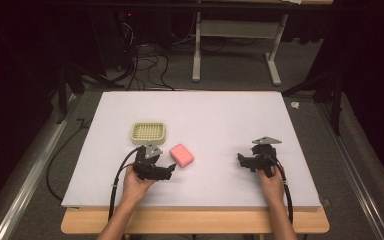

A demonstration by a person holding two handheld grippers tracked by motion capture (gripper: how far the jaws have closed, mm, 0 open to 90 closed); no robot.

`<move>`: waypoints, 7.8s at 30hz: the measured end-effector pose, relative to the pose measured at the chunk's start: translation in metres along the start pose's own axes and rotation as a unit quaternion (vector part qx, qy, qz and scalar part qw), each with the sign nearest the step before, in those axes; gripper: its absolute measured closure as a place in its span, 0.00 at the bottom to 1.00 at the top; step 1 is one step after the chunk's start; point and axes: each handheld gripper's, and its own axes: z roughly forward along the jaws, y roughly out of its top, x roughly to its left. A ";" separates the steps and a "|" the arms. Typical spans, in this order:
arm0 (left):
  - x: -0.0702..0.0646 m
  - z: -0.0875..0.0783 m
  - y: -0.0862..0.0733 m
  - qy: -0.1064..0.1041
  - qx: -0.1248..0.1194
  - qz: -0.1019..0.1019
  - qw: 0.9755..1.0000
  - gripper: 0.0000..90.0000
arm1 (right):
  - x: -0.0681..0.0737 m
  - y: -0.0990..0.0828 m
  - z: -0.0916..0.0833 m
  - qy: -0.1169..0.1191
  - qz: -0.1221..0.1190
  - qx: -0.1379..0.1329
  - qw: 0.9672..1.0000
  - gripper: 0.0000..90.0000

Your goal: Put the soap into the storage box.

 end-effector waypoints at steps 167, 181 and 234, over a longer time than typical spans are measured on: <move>0.046 -0.020 0.016 0.014 0.001 -0.058 0.998 0.15 | 0.000 0.000 0.000 0.000 0.000 0.000 1.000 0.16; 0.069 -0.025 0.017 0.062 0.006 -0.094 0.994 0.15 | 0.000 0.000 0.000 0.000 0.000 0.000 1.000 0.16; 0.109 0.036 0.037 0.103 0.075 -0.166 0.978 0.15 | 0.000 0.000 0.000 0.000 0.000 0.000 1.000 0.16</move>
